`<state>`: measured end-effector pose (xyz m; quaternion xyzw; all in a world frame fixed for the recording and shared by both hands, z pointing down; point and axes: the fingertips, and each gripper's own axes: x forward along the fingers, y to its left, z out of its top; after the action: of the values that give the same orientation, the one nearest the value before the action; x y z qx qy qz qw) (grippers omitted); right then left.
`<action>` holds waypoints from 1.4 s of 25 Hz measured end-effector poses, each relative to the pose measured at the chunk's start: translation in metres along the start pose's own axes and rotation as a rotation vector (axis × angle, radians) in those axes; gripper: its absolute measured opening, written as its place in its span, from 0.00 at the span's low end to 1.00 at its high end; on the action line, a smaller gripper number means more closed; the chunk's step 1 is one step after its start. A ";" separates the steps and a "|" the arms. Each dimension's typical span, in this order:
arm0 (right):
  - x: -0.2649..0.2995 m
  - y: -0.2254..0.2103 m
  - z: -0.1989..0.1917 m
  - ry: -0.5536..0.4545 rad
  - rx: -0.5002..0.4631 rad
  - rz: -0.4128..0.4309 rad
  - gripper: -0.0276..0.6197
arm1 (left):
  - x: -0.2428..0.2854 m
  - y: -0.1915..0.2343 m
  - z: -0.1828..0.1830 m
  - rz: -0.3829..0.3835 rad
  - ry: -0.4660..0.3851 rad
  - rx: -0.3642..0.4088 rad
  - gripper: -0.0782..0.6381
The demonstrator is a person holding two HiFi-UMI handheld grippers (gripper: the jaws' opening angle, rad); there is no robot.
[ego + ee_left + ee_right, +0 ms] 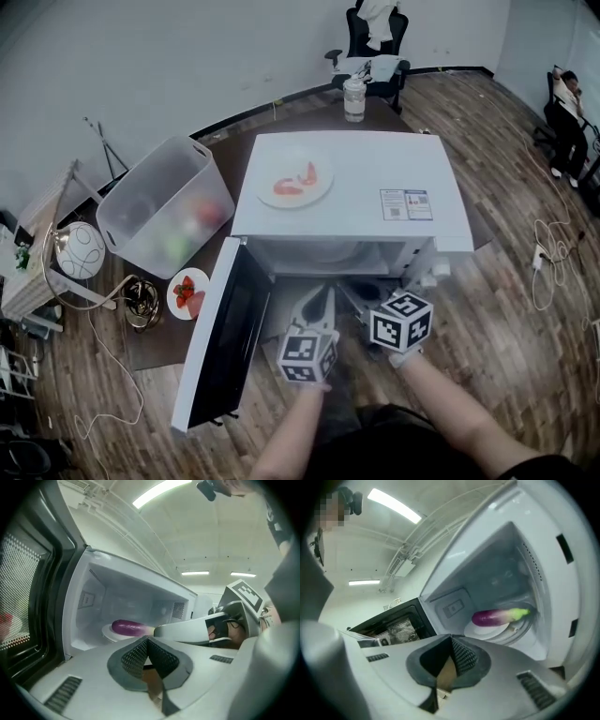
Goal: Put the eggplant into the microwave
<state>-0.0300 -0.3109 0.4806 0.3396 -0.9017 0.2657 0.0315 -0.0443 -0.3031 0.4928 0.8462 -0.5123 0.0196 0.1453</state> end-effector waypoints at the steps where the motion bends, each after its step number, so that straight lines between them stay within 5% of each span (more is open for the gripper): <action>1: -0.006 0.004 0.000 -0.004 -0.028 -0.003 0.04 | -0.005 -0.004 0.003 -0.004 -0.009 0.010 0.10; 9: -0.042 0.034 -0.002 -0.043 -0.149 -0.036 0.04 | -0.037 -0.031 0.016 -0.033 -0.055 0.082 0.10; 16: -0.082 0.053 -0.008 -0.080 -0.219 -0.077 0.05 | -0.075 -0.041 0.028 -0.011 -0.114 0.023 0.10; 35: -0.114 0.108 -0.049 -0.078 -0.278 -0.048 0.04 | -0.144 -0.066 0.013 0.001 -0.122 0.026 0.10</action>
<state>-0.0166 -0.1505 0.4459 0.3634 -0.9221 0.1238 0.0493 -0.0565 -0.1535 0.4396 0.8474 -0.5203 -0.0256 0.1027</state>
